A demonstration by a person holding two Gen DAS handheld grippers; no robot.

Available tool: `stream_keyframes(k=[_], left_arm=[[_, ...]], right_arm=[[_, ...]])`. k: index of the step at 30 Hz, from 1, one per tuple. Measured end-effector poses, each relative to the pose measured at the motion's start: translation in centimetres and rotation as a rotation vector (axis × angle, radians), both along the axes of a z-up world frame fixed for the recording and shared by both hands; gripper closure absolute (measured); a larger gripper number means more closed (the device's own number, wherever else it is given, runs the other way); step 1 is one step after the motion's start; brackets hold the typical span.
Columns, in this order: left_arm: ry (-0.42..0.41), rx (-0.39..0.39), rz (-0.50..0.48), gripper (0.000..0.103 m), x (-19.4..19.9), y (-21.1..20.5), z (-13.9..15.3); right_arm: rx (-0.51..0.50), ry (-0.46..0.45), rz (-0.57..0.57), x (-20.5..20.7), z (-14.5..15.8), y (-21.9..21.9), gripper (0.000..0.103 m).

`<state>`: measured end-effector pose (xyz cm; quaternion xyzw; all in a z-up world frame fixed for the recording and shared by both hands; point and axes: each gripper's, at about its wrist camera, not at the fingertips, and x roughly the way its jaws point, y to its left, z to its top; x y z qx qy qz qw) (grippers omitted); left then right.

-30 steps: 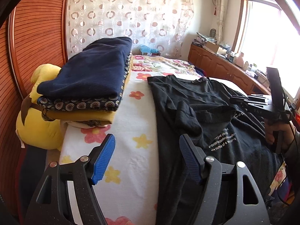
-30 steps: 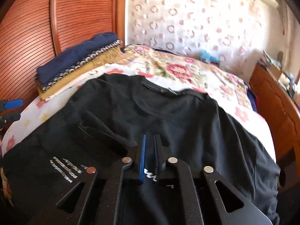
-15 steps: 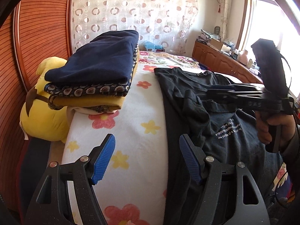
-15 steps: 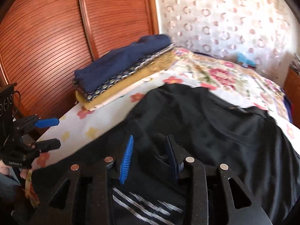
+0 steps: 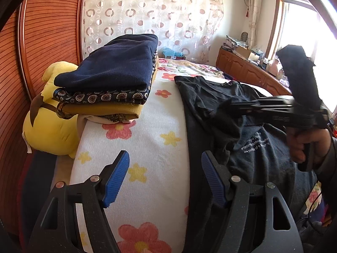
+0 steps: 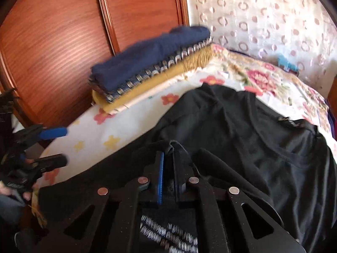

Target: Fold small clothes

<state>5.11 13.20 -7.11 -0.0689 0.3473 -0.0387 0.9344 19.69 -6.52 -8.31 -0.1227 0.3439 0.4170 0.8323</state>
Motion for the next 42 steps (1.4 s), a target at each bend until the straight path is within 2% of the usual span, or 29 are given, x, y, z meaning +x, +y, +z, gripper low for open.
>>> stream_keyframes(k=[5,12,16,20,26,33,38,39,42], left_arm=[[-0.017,0.003,-0.015,0.031,-0.3,-0.6,0.5],[-0.026,0.013,-0.051,0.031,-0.1,-2.2,0.9],[-0.022,0.029,-0.07,0.031,0.4,-3.1,0.9],[-0.009,0.051,-0.086,0.031,1.3,-3.9,0.8],[0.05,0.095,-0.105,0.031,2.8,-5.2,-0.4],[0.119,0.134,-0.123,0.031,4.1,-5.8,-2.0],[0.146,0.125,-0.125,0.031,4.5,-5.7,-2.6],[0.144,0.124,-0.126,0.031,4.5,-5.6,-2.6],[0.141,0.123,-0.123,0.031,4.5,-5.6,-2.6]], right_arm=[[0.055,-0.014,-0.004,-3.4,1.0,-4.6,0.095],[0.03,0.046,-0.027,-7.0,-1.5,-9.0,0.095],[-0.005,0.029,-0.072,-7.0,-2.6,-10.2,0.086],[0.001,-0.007,-0.128,-6.7,-2.3,-11.1,0.078],[0.037,-0.025,-0.156,-3.2,-1.8,-10.0,0.075],[0.027,0.036,-0.16,0.2,-3.4,-6.4,0.075],[-0.004,0.085,-0.152,1.7,-4.9,-4.6,0.075],[-0.018,0.084,-0.146,1.8,-5.3,-4.4,0.075],[-0.017,0.066,-0.112,1.3,-5.1,-4.1,0.098]])
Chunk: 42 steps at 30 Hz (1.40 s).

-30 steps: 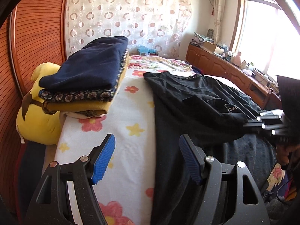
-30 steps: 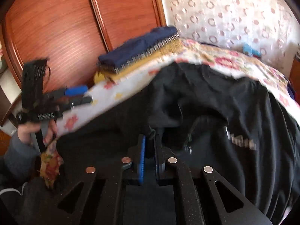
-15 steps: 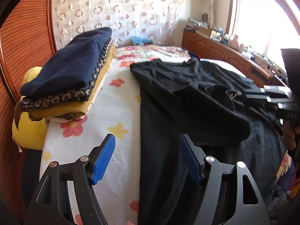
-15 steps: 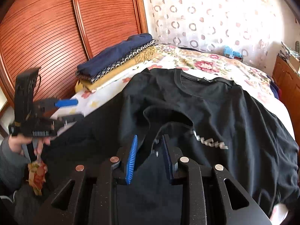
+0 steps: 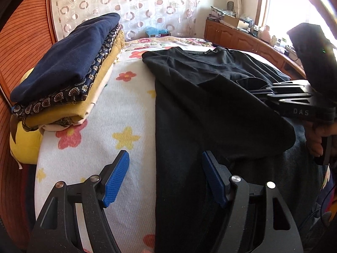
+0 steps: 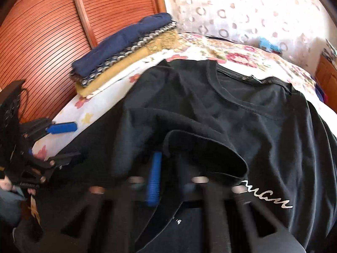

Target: Fold small clothes

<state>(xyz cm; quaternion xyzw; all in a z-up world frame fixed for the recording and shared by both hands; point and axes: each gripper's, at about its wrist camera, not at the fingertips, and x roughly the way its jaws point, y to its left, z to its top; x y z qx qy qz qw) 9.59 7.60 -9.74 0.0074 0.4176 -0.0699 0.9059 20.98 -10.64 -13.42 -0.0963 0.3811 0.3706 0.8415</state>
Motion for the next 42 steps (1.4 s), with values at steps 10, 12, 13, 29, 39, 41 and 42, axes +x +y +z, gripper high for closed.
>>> stream_keyframes(k=[10,12,13,29,39,41,42], left_arm=[[-0.004,-0.003,0.001,0.031,0.0,0.0,-0.1],[-0.004,-0.004,0.001,0.031,0.0,0.0,-0.1],[-0.004,-0.003,0.001,0.031,0.0,0.0,-0.1],[-0.007,-0.004,0.003,0.031,-0.1,0.0,-0.1],[-0.008,-0.011,0.003,0.031,-0.1,0.0,-0.1],[-0.009,-0.013,0.003,0.031,-0.2,0.0,-0.1],[-0.009,-0.012,0.003,0.031,-0.2,0.0,-0.1]], right_arm=[[0.101,-0.056,-0.14,-2.5,2.0,-7.7,0.103],[0.103,-0.06,-0.137,-2.7,2.1,-8.1,0.102],[0.105,-0.064,-0.134,-2.7,2.1,-8.0,0.102],[-0.008,-0.004,-0.014,1.9,-0.7,1.5,0.074],[0.105,-0.06,-0.063,-1.1,2.0,-3.5,0.102],[0.121,-0.054,-0.081,-2.0,2.3,-5.3,0.102],[0.121,-0.055,-0.09,-2.5,2.4,-6.1,0.102]])
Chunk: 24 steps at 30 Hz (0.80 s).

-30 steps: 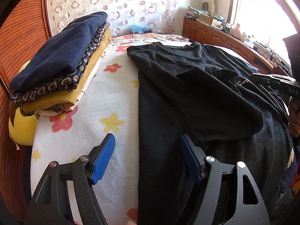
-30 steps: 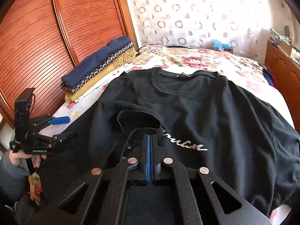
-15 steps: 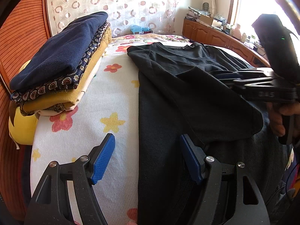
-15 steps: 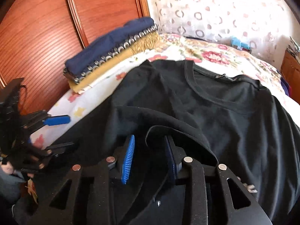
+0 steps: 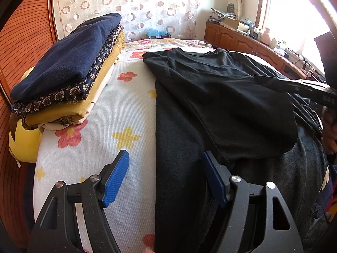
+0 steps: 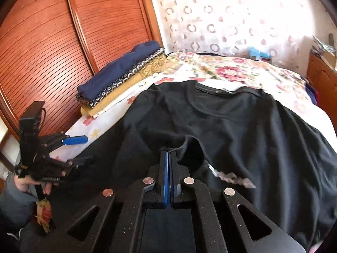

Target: Fold small clothes

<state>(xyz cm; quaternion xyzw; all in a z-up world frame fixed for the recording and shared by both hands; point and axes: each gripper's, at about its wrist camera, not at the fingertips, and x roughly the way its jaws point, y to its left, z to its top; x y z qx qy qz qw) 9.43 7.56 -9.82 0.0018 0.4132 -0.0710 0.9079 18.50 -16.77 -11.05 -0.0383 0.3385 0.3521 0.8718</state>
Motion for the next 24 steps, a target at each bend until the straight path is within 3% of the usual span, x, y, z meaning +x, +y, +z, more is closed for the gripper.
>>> stream_keyframes(k=[5,10,18,24], left_arm=[[0.001,0.004,0.0,0.031,0.2,-0.1,0.0],[0.001,0.005,0.0,0.031,0.2,-0.1,0.0],[0.001,0.004,0.0,0.031,0.2,-0.1,0.0],[0.0,0.003,0.0,0.031,0.1,-0.1,0.0]], right_arm=[[-0.066,-0.021,-0.028,-1.2,-0.1,-1.0,0.098],[-0.077,-0.052,-0.077,-0.3,0.6,-1.2,0.071],[-0.1,0.026,-0.055,4.7,-1.3,2.0,0.07],[-0.108,0.09,-0.017,6.2,-2.4,3.9,0.07]])
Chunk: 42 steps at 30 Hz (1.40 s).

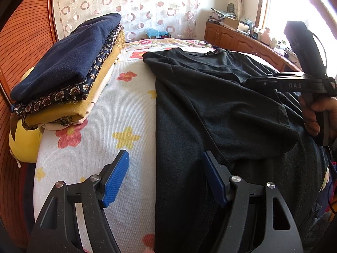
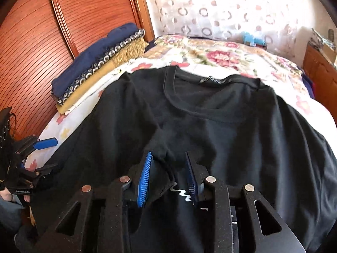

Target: Fold small clothes

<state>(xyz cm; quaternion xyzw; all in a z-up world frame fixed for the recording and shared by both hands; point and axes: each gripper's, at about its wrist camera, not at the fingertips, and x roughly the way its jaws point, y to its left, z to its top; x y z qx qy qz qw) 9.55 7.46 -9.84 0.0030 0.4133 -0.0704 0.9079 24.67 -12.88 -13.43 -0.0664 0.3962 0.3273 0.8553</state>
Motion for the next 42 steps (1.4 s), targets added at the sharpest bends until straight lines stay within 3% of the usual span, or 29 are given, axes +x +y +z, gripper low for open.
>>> stream_keyframes(k=[2,3,6,9,11,17,23,30,32,34,42], left_arm=[[-0.001,-0.003,0.0,0.031,0.0,0.1,0.0],[-0.001,-0.004,0.0,0.031,0.1,0.0,0.0],[-0.002,-0.006,0.0,0.031,0.1,0.1,-0.1],[-0.002,-0.004,0.0,0.031,0.1,0.1,-0.1],[-0.002,-0.002,0.0,0.031,0.0,0.1,-0.1],[-0.003,-0.003,0.0,0.031,0.0,0.1,-0.1],[-0.003,-0.003,0.0,0.031,0.1,0.0,-0.1],[-0.003,-0.003,0.0,0.031,0.0,0.0,-0.1],[-0.003,-0.003,0.0,0.031,0.1,0.0,-0.1],[-0.003,-0.003,0.0,0.031,0.0,0.0,-0.1],[-0.003,-0.003,0.0,0.031,0.0,0.1,-0.1]], right_arm=[[0.004,0.006,0.021,0.2,0.0,0.3,0.082],[0.013,0.01,0.036,0.3,0.1,0.4,0.093],[0.038,-0.029,0.025,0.0,0.9,-0.4,0.101],[0.063,-0.086,-0.096,0.1,1.9,-3.0,0.103],[0.019,-0.13,-0.221,0.2,2.2,-4.4,0.103],[0.096,-0.096,-0.187,0.2,2.1,-5.4,0.103],[0.06,-0.088,-0.078,-0.5,1.4,-3.2,0.067],[0.021,-0.048,0.007,0.1,-0.1,-1.7,0.063],[0.012,-0.04,0.01,0.7,-0.1,-1.7,0.068],[0.012,-0.039,0.015,0.8,0.0,-1.9,0.098],[0.108,-0.109,-0.063,-0.1,1.9,-4.8,0.1]])
